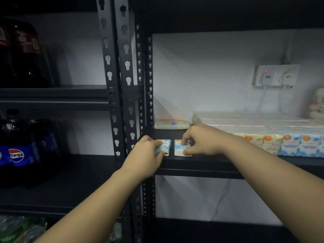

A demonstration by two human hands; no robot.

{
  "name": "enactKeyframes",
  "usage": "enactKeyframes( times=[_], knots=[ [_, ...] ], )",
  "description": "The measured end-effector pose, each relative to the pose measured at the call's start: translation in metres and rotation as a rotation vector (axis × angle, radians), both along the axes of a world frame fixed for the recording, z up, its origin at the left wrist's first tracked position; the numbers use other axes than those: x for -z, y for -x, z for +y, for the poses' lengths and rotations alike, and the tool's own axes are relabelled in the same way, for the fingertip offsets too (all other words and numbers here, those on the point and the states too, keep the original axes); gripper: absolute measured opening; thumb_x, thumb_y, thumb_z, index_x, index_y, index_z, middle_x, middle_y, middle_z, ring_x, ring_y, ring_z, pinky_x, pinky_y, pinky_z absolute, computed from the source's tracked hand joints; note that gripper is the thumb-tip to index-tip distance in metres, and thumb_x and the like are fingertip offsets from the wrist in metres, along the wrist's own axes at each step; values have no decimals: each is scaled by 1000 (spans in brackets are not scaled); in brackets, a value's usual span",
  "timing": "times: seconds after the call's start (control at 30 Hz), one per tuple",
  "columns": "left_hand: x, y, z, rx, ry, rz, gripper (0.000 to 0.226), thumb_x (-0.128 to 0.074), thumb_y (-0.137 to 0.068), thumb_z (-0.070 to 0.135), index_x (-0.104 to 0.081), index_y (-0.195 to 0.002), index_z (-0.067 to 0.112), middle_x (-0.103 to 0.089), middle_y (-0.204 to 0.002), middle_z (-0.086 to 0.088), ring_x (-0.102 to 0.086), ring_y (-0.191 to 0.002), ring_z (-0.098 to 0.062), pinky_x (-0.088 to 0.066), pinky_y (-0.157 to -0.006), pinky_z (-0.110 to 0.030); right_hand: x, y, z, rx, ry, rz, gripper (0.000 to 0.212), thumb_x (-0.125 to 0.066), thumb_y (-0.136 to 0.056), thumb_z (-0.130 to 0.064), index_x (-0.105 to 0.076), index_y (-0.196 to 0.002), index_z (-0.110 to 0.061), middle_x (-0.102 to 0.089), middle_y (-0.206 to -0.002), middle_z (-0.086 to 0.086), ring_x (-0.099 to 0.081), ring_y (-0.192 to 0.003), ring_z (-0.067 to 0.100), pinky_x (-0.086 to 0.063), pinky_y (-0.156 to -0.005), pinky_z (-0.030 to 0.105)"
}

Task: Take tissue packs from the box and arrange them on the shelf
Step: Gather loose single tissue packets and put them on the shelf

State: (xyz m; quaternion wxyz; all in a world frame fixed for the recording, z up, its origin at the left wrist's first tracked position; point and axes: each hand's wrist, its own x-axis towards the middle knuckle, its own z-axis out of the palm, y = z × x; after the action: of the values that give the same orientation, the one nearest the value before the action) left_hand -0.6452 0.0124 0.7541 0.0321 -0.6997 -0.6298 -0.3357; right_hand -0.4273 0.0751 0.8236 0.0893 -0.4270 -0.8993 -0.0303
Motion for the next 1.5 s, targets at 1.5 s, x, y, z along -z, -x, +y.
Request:
enactKeyframes(
  times=[1.5],
  knots=[
    [-36, -33, 141, -77, 156, 192, 28, -72, -93, 37, -75, -120, 32, -68, -132, 4, -62, -118, -18, -51, -97, -32, 7, -100, 49, 146, -67, 305, 71, -30, -80, -89, -67, -117, -40, -62, -116, -18, -58, -109, 12, -53, -91, 44]
  ],
)
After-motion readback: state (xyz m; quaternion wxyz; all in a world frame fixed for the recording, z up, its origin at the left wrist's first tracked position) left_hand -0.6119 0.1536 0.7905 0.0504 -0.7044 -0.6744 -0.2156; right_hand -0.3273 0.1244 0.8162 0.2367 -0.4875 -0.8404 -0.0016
